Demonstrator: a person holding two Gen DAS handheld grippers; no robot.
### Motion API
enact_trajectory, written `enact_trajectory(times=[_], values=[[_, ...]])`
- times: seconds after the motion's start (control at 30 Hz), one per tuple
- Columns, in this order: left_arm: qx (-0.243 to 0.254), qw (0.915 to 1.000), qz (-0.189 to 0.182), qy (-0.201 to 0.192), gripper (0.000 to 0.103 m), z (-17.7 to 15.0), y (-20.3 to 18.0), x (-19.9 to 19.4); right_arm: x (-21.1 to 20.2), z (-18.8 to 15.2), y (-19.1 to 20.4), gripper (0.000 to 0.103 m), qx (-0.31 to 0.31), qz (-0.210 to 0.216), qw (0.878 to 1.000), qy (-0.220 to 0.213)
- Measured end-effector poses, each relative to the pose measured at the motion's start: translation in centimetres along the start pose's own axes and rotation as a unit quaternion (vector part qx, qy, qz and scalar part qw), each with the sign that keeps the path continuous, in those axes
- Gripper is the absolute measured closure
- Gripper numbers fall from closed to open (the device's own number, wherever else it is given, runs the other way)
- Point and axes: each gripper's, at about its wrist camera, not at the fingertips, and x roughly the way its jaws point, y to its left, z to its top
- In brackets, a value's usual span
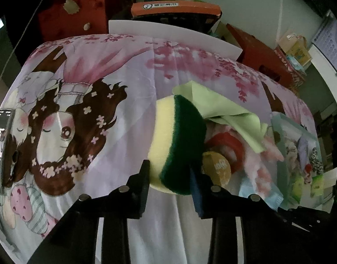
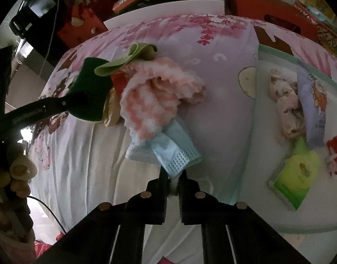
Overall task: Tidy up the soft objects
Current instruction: 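Grasp the green-and-yellow sponge with the left gripper while the right holds the blue mask, then lift the sponge with the left gripper while the right lifts the blue mask toward the tray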
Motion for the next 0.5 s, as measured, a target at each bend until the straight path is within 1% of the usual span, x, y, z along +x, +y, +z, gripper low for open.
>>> enact_trajectory(times=[0.5], values=[[-0.027, 0.9995, -0.003, -0.018, 0.069, -2.8, 0.7, -4.9, -5.2, -2.4, 1.1, 0.095, -0.007, 0.002, 0.999, -0.032]])
